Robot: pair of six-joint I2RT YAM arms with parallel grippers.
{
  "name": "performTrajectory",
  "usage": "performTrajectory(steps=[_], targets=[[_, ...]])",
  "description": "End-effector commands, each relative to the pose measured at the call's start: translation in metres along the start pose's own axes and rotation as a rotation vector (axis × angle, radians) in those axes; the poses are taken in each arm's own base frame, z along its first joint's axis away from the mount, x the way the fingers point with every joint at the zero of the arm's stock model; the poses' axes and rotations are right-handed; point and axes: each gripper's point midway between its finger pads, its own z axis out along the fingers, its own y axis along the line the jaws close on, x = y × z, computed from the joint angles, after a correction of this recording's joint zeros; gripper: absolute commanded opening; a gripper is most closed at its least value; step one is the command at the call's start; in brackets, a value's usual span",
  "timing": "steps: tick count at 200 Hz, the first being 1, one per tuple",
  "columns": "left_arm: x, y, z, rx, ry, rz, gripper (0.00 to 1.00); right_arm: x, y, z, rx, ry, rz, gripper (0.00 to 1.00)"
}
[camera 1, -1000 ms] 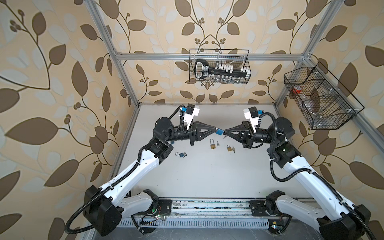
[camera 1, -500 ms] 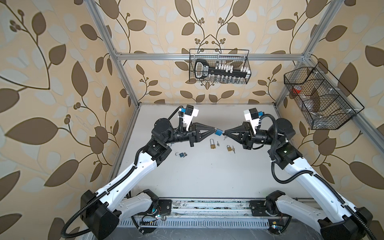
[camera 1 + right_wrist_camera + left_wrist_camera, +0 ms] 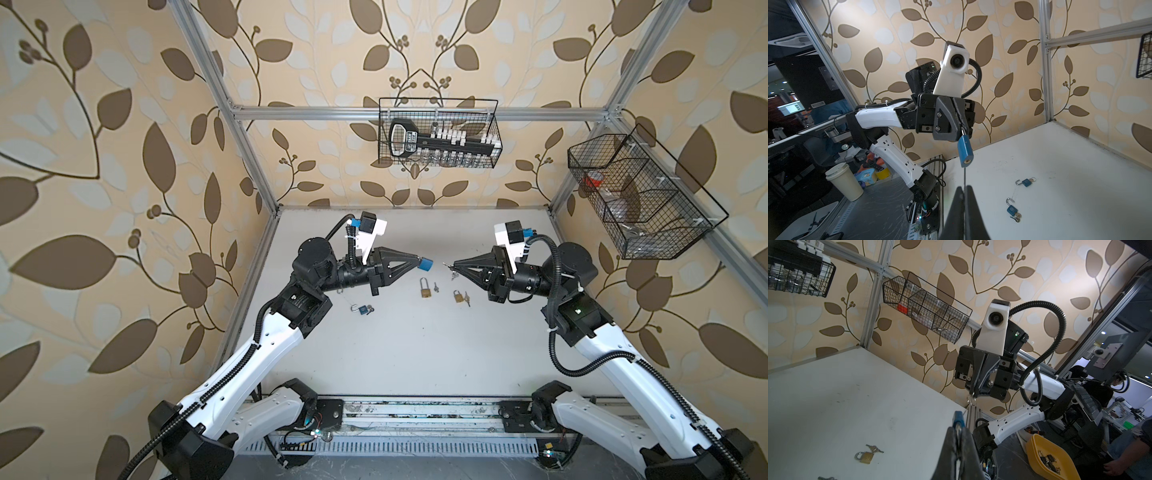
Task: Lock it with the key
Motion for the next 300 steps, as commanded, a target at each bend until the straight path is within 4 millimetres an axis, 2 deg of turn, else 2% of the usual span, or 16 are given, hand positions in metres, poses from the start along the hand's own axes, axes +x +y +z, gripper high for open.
performTrajectory(steps=[1,31,63,85,108,125,150,180,192,214,240,260,287,300], targets=[[-0.005,-0.003,-0.014,-0.08,0.019,0.077,0.0,-0.004,-0.015,-0.01,0.13,-0.051,-0.03,0.0],[0.022,0.023,-0.027,-0.26,0.171,0.076,0.0,-0.001,-0.036,-0.02,0.244,-0.097,0.015,0.0],[0.056,0.062,-0.043,-0.464,0.334,0.029,0.0,0.022,-0.074,-0.033,0.385,-0.123,0.146,0.0],[0.087,0.084,-0.047,-0.532,0.469,-0.052,0.0,0.052,-0.099,-0.042,0.495,-0.115,0.222,0.0],[0.117,0.103,-0.046,-0.558,0.587,-0.153,0.0,0.091,-0.13,-0.061,0.671,-0.089,0.33,0.0],[0.133,0.117,-0.045,-0.59,0.639,-0.224,0.0,0.114,-0.143,-0.073,0.775,-0.058,0.396,0.0],[0.144,0.13,-0.045,-0.629,0.661,-0.267,0.0,0.143,-0.157,-0.093,0.911,-0.034,0.459,0.0],[0.145,0.139,-0.045,-0.666,0.646,-0.265,0.0,0.183,-0.18,-0.118,1.107,0.068,0.525,0.0],[0.144,0.141,-0.043,-0.668,0.639,-0.261,0.0,0.194,-0.185,-0.118,1.126,0.122,0.533,0.0],[0.146,0.156,-0.051,-0.741,0.655,-0.216,0.0,0.199,-0.188,-0.11,1.106,0.188,0.531,0.0],[0.16,0.172,-0.054,-0.762,0.741,-0.168,0.0,0.194,-0.191,-0.105,1.091,0.205,0.491,0.0],[0.172,0.175,-0.046,-0.698,0.83,-0.184,0.0,0.194,-0.194,-0.102,1.062,0.179,0.501,0.0],[0.191,0.183,-0.032,-0.589,0.944,-0.215,0.0,0.191,-0.187,-0.091,0.844,0.079,0.583,0.0],[0.196,0.185,-0.024,-0.541,0.975,-0.229,0.0,0.195,-0.19,-0.099,0.842,0.027,0.622,0.0]])
